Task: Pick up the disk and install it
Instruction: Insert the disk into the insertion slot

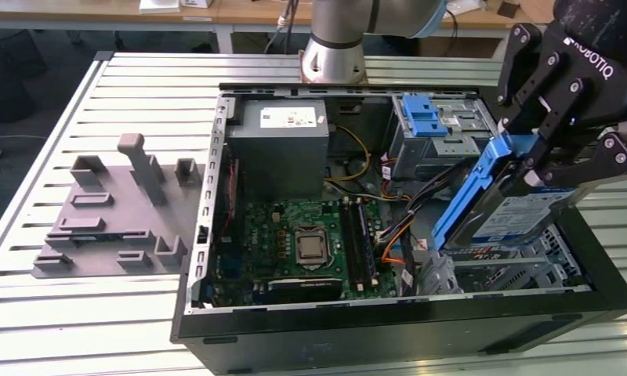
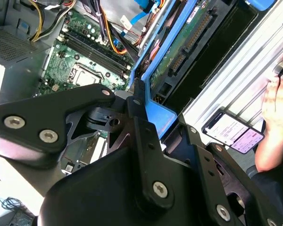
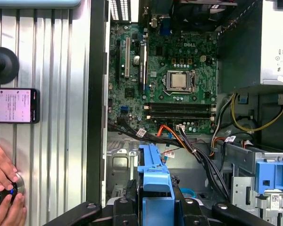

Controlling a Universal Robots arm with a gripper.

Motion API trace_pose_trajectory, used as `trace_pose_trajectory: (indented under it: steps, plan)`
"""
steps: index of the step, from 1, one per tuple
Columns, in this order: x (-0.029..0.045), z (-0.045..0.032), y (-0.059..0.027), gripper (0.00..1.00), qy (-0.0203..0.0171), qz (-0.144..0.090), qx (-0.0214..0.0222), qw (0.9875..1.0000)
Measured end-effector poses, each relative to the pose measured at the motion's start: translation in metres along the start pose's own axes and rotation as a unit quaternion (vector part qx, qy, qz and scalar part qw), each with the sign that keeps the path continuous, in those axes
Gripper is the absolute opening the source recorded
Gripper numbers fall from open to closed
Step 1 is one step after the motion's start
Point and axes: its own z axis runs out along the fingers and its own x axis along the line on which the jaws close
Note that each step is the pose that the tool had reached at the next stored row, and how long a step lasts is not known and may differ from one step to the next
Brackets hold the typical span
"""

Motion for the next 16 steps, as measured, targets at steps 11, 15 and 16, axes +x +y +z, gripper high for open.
trace_pose_trajectory:
  steps: [11, 15, 16]
  plan:
    - [0.0001, 0.0008, -0.0093, 0.36, 0.0000, 0.000, 0.0000, 1.0000]
    - [0.0002, 0.0012, -0.0113, 0.36, 0.0001, 0.000, 0.0000, 1.0000]
    - [0.0002, 0.0015, -0.0119, 0.36, 0.0000, 0.000, 0.0000, 1.0000]
